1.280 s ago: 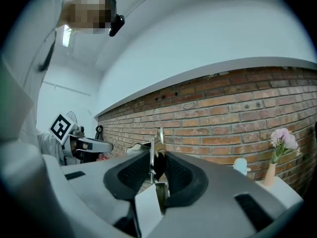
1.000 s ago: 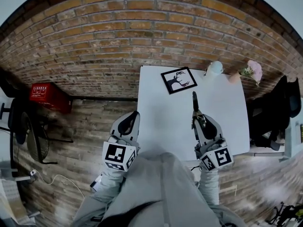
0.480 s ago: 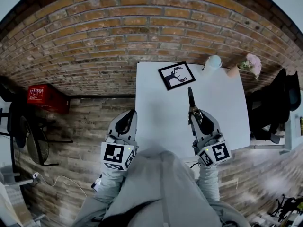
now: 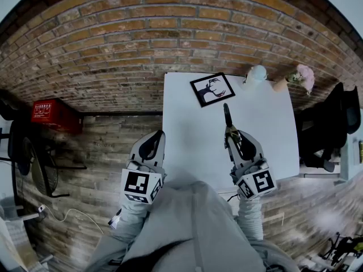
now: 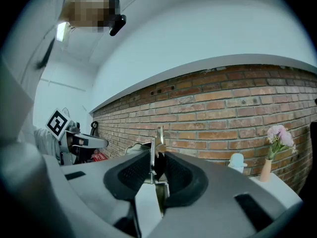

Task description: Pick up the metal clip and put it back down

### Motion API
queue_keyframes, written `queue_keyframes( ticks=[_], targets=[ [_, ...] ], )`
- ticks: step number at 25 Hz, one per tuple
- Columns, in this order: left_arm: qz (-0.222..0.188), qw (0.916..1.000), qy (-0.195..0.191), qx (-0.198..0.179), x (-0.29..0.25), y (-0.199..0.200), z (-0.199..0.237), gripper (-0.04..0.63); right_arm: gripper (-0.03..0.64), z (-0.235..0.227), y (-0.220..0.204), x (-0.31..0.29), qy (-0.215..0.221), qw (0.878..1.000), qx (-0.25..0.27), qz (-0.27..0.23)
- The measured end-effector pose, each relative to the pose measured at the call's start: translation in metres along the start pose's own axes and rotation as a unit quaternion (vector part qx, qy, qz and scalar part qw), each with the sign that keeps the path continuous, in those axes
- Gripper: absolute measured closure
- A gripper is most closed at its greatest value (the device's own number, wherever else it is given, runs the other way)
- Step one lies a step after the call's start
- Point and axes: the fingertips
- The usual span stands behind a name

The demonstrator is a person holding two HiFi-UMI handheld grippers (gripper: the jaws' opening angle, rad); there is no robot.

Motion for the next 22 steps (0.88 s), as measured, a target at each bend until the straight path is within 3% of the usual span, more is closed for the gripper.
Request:
queue_keyframes(
  ticks=[11,22],
  targets=[
    [0.013,0.9998,-0.004,0.012,-0.009,-0.011,0.002,0.561,0.515,0.019,-0.013,-0.028,0.026,0.993,0.097,0.068],
    [0.04,0.9989,-0.007,0.026,-0.021,-0.036,0.011,0.561,0.515,0.059,-0.073,-0.079,0.074,0.965,0.196,0.161]
  ],
)
Point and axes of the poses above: the fingertips, and each gripper's own axes: x backward along the fingers, z to its left, y out of its top, and after that the axes turned 6 degrees about z, right-handed
